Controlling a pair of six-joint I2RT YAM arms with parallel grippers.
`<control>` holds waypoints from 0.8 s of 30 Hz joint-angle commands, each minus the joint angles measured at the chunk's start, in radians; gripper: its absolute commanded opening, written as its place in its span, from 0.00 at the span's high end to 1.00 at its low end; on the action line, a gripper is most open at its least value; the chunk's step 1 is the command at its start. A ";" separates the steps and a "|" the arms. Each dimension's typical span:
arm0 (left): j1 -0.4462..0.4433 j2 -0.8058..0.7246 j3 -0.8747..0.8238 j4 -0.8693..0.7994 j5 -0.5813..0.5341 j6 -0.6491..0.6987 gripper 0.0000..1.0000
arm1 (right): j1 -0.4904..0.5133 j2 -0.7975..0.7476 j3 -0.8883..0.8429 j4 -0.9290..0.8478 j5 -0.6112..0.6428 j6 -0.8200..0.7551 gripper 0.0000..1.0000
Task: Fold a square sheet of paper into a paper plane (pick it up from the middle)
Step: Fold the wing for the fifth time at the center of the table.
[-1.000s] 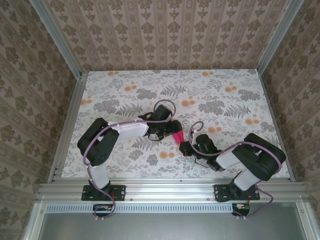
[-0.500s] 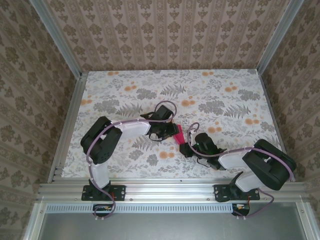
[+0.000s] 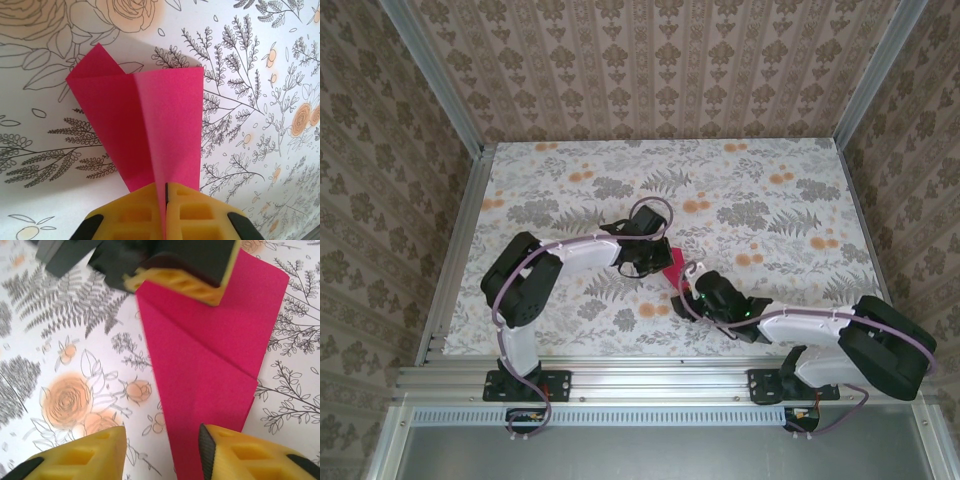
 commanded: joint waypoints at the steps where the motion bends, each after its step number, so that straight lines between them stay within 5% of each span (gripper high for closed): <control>1: 0.009 0.009 0.027 -0.052 0.019 0.018 0.95 | 0.059 0.008 0.026 -0.059 0.212 -0.123 0.48; 7: 0.011 0.011 0.027 -0.052 0.023 0.019 0.95 | 0.098 0.079 0.083 -0.072 0.281 -0.194 0.46; 13: 0.011 0.015 0.030 -0.051 0.028 0.021 0.95 | 0.104 0.163 0.131 -0.082 0.324 -0.222 0.55; 24: 0.012 0.021 0.042 -0.057 0.033 0.027 0.94 | 0.104 0.216 0.136 -0.077 0.329 -0.183 0.85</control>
